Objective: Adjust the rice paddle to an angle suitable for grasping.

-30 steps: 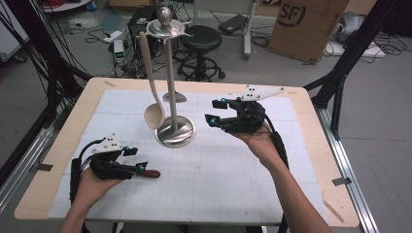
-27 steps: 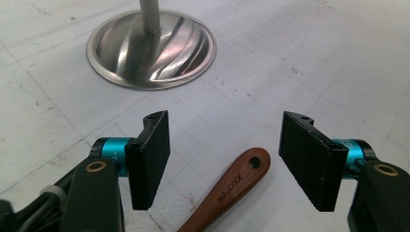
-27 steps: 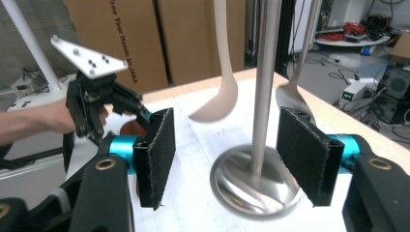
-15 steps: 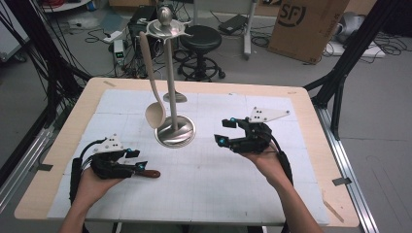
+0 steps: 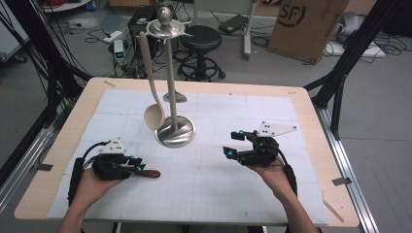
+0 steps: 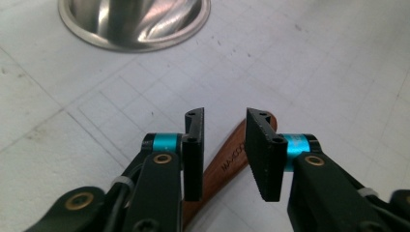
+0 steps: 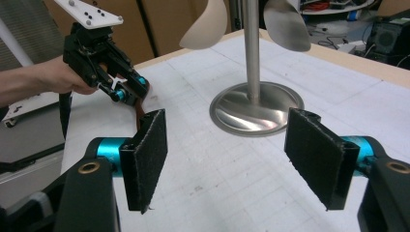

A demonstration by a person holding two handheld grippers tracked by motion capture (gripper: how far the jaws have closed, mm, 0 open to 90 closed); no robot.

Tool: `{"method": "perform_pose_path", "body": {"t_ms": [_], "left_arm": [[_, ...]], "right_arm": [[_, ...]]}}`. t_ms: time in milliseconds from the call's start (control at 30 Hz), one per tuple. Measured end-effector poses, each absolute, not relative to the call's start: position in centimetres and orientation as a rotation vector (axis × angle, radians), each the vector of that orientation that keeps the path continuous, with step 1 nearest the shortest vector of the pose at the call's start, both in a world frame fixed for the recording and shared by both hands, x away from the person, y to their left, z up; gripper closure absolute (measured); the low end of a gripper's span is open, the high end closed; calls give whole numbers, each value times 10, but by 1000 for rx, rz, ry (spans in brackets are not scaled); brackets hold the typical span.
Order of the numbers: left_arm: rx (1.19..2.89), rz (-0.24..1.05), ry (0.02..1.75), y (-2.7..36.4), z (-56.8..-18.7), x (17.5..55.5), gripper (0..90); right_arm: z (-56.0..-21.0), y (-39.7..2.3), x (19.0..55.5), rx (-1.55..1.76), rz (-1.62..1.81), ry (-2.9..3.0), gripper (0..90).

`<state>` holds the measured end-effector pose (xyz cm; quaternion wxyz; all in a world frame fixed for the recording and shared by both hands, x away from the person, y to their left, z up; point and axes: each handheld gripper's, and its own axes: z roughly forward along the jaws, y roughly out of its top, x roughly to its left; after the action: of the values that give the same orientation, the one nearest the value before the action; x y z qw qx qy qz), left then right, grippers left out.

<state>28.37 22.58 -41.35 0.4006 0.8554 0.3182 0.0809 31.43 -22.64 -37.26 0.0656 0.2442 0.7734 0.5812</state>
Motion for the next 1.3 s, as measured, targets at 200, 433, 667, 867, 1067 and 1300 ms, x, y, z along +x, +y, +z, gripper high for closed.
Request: {"method": "perform_pose_path", "body": {"t_ms": [200,433,667,867,1067,1300], "left_arm": [[2203,175,793,228,-418,282,848],[2256,150,754,225,-423,281,896],[2288,133,761,225,-427,283,896],[2283,129,762,224,-428,284,896],[2283,151,790,223,-429,288,891],[2285,162,813,222,-431,297,888]], "right_arm": [[-376,-230,311,743,1727,2355,301],[-385,-234,307,761,1720,2359,300],[-389,-236,306,760,1699,2355,300],[-392,-239,307,772,1684,2353,300],[-393,-241,309,778,1664,2348,300],[-396,-238,311,769,1629,2370,300]]}}
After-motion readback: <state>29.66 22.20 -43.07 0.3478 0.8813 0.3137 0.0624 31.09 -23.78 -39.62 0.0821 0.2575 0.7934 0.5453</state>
